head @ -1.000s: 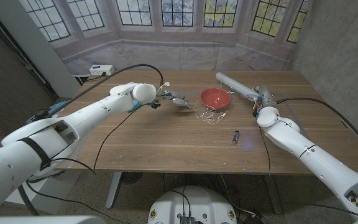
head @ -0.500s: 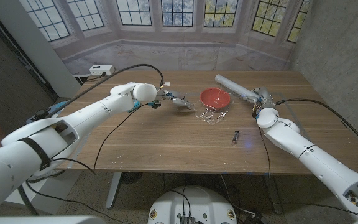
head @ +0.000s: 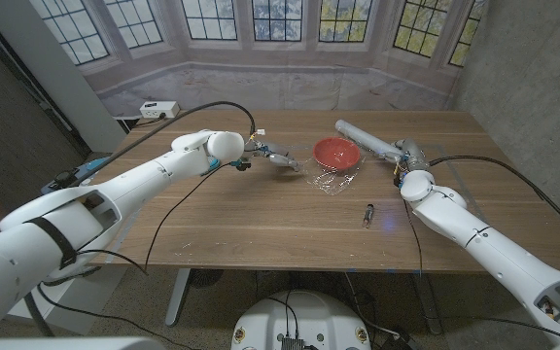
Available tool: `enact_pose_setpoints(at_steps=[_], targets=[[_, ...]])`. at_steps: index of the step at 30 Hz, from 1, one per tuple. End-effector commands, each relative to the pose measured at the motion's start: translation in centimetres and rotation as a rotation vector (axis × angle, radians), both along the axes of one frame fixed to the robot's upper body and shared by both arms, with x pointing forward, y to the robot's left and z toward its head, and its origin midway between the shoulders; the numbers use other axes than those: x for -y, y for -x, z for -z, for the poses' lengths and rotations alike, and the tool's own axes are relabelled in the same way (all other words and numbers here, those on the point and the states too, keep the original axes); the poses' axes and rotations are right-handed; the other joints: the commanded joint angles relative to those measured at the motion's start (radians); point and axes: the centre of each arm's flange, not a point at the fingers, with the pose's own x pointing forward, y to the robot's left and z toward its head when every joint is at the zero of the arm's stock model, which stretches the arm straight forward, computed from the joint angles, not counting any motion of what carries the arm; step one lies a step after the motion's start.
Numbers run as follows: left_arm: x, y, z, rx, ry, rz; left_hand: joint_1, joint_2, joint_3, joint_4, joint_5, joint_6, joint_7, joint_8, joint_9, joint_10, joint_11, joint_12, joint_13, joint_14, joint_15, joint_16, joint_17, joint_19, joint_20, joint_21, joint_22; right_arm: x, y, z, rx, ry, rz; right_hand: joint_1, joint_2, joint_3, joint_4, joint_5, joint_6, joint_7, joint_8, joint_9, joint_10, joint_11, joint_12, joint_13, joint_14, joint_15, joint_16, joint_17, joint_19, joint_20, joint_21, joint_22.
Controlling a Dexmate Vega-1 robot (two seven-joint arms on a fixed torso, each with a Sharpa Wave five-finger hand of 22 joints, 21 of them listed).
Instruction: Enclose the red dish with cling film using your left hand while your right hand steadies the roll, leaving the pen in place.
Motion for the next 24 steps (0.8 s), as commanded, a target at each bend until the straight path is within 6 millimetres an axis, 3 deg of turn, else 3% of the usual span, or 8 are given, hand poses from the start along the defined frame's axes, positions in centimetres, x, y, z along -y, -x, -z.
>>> enact_pose_setpoints(at_steps=[1, 24], targets=[[-0.4, 0.1, 0.0, -0.006, 0.001, -0.006, -0.012, 0.0, 0.008, -0.001, 0.004, 0.006, 0.001, 0.003, 0.003, 0.002, -0.001, 0.004, 0.004, 0.001, 0.002, 0.005, 0.005, 0.007, -0.005, -0.002, 0.005, -0.3, -0.3, 0.2, -0.003, 0.003, -0.002, -0.003, 0.133, 0.004, 0.003, 0.006, 0.171, -0.167, 0.005, 0.001, 0.143, -0.138, 0.001, 0.004, 0.039, -0.123, -0.003, 0.002, -0.003, -0.041, 0.008, 0.001], [-2.4, 1.3, 0.7, -0.008, 0.007, -0.049, -0.025, -0.002, 0.017, -0.004, 0.005, 0.001, 0.0, 0.002, 0.003, -0.008, 0.009, 0.002, 0.003, -0.005, 0.005, 0.003, 0.004, 0.006, -0.005, -0.008, 0.004, -2.3, -1.1, 0.3, 0.009, 0.014, -0.049, -0.004, 0.133, 0.004, 0.003, 0.006, 0.172, -0.171, 0.004, 0.001, 0.144, -0.139, 0.001, 0.006, 0.04, -0.124, -0.007, 0.005, -0.006, -0.04, 0.01, 0.001]])
